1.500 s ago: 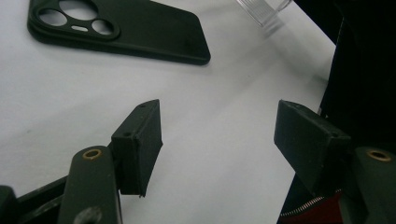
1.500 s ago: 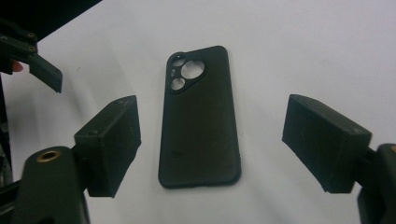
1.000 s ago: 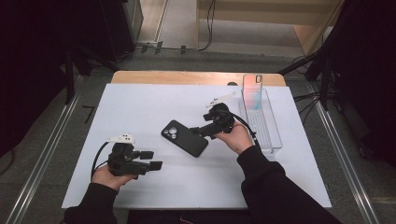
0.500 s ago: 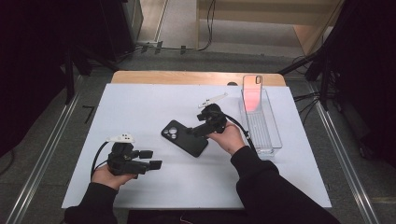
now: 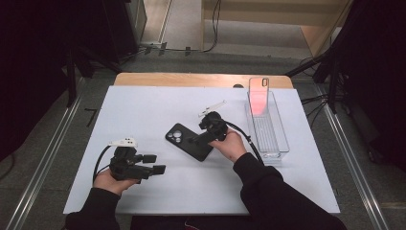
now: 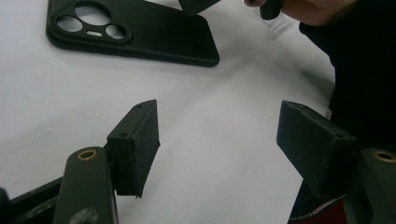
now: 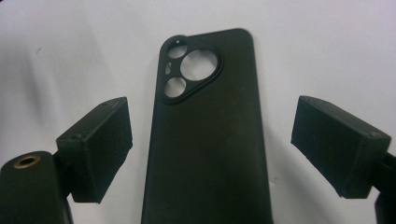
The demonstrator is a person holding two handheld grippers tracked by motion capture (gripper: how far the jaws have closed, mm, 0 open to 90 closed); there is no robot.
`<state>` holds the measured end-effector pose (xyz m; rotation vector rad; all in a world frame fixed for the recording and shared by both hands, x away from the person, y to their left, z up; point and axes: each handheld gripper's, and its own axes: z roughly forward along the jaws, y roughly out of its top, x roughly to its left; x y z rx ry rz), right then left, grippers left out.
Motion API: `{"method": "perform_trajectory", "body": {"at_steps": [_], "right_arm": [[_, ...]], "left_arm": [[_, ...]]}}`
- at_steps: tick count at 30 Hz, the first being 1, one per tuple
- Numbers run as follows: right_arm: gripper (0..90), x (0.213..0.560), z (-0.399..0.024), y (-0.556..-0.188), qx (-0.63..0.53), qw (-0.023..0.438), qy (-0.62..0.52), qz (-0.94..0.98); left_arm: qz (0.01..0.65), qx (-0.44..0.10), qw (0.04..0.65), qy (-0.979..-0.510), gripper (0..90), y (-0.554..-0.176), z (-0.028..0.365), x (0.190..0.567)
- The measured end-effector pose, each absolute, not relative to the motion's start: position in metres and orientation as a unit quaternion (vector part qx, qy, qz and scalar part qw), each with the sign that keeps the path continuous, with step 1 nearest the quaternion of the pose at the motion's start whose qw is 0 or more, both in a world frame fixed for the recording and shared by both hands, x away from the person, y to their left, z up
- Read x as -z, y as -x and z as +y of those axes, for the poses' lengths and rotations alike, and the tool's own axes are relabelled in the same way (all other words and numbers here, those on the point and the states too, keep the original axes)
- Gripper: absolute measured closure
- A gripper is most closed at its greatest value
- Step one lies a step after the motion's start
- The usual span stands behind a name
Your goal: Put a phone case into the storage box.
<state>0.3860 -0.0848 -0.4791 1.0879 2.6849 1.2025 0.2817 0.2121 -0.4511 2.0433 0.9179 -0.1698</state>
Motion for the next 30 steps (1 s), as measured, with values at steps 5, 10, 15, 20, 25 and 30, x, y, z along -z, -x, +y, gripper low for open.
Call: {"method": "perform_trajectory", "body": {"at_steps": [5,10,15,20,25,30], "right_arm": [[10.8,0.486,-0.080,-0.385,-0.366,-0.003,-0.340,0.866],[10.8,0.491,-0.076,-0.384,-0.355,-0.008,-0.331,0.875],[10.8,0.495,-0.073,-0.384,-0.345,-0.008,-0.319,0.883],[10.8,0.500,-0.073,-0.385,-0.333,-0.008,-0.314,0.889],[10.8,0.501,-0.068,-0.381,-0.316,0.014,-0.303,0.899],[10.2,0.502,-0.064,-0.378,-0.306,0.031,-0.297,0.904]], "left_arm": [[0.368,0.068,0.433,-0.820,29.6,-0.282,0.213,0.451],[0.370,0.068,0.431,-0.820,29.7,-0.282,0.213,0.452],[0.370,0.068,0.429,-0.821,29.7,-0.282,0.212,0.451],[0.371,0.068,0.429,-0.821,29.7,-0.282,0.212,0.452],[0.369,0.069,0.426,-0.823,29.7,-0.282,0.211,0.452],[0.370,0.068,0.426,-0.823,29.7,-0.282,0.211,0.453]]}}
